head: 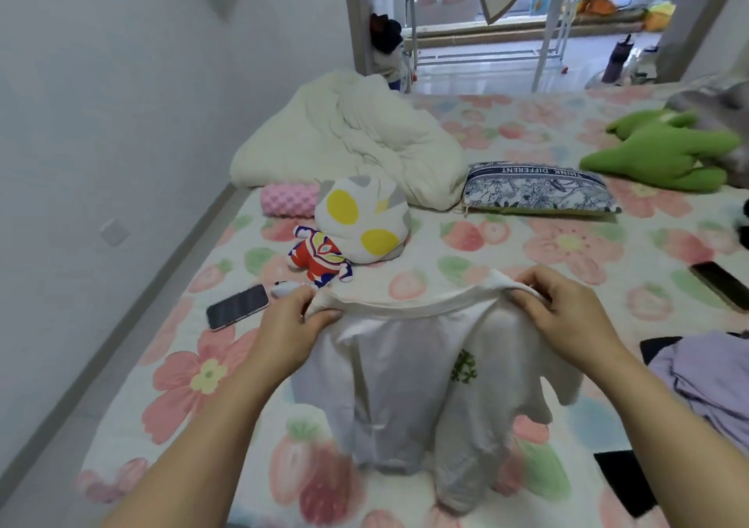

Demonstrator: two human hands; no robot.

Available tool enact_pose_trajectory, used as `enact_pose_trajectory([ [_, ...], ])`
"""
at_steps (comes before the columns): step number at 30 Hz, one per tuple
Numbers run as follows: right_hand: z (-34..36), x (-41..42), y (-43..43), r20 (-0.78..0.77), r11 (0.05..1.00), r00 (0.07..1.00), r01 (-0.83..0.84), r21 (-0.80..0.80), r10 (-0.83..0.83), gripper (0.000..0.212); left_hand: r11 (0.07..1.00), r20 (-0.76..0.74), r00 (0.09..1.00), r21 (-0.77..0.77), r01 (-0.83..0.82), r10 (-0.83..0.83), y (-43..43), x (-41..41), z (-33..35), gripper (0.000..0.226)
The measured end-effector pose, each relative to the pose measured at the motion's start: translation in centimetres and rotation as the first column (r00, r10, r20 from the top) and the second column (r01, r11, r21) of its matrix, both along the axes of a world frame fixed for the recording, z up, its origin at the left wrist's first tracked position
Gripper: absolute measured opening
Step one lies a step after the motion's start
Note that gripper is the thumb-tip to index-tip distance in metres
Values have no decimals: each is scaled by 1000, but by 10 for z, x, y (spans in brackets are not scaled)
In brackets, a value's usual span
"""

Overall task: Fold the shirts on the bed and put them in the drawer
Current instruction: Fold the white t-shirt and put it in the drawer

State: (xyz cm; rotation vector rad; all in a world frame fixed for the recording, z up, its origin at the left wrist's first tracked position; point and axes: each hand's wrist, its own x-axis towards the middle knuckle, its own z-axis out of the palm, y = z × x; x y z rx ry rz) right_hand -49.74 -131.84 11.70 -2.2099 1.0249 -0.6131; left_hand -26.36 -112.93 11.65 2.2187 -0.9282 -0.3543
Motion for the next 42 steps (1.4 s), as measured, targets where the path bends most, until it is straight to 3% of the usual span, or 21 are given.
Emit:
enact_pose_trajectory([
  [4, 22, 28, 22, 91, 981, 978, 182, 61, -187, 14, 966, -133, 980, -234, 113, -147, -27, 14, 16, 24],
  [6, 37, 53, 48, 187, 973, 956, 211, 93, -225, 12, 925, -287, 911, -326, 197, -295, -36, 6, 25, 38],
  [9, 56, 94, 91, 282, 976, 936, 187, 111, -211, 17, 856, -544, 695, -474, 207, -470, -44, -4, 36, 32],
  [11, 61, 114, 114, 281, 986, 950, 106, 130, -139, 22, 810, -657, 505, -563, 164, -559, -46, -3, 41, 5],
  [13, 61, 123, 129, 223, 989, 974, -2, 145, -31, 26, 775, -657, 440, -609, 168, -612, -41, 4, 42, 12],
  [16, 66, 115, 132, 243, 968, 970, -61, 244, -1, 32, 768, -574, 551, -603, 217, -606, -37, 16, 41, 17],
  [19, 73, 94, 112, 330, 973, 921, 159, 167, -207, 45, 773, -482, 644, -563, 292, -594, -35, 27, 51, 27],
  [21, 82, 83, 92, 338, 969, 910, 204, 136, -239, 48, 745, -445, 629, -563, 358, -637, -34, 30, 64, 27],
  [24, 99, 78, 70, 294, 965, 953, -5, 261, -75, 28, 672, -393, 555, -547, 500, -733, -36, 27, 89, 21],
  [27, 105, 83, 63, 244, 860, 952, -275, 430, 182, 23, 600, -297, 525, -485, 637, -798, -41, 18, 111, 13],
  [29, 101, 83, 62, 251, 849, 939, -326, 416, 237, 20, 664, -237, 638, -456, 593, -733, -46, 14, 115, 18],
  [31, 95, 77, 55, 265, 887, 948, -271, 375, 177, 24, 766, -187, 795, -461, 447, -577, -49, 15, 111, 27],
  [35, 86, 59, 40, 359, 879, 917, -24, 477, -170, 33, 856, -62, 955, -463, 230, -289, -49, 25, 102, 28],
  [36, 84, 55, 36, 328, 897, 918, 63, 437, -224, 35, 862, 17, 970, -456, 223, -242, -49, 28, 101, 28],
  [38, 75, 46, 29, 163, 963, 959, 201, 178, -231, 29, 867, 129, 974, -444, 224, -185, -49, 34, 98, 22],
  [40, 70, 41, 24, 32, 969, 972, 235, -76, -233, 16, 862, 119, 969, -443, 248, -217, -49, 37, 96, 15],
  [42, 66, 37, 18, 25, 953, 969, 248, -174, -247, 4, 874, 71, 957, -393, 285, -280, -48, 38, 95, 22],
])
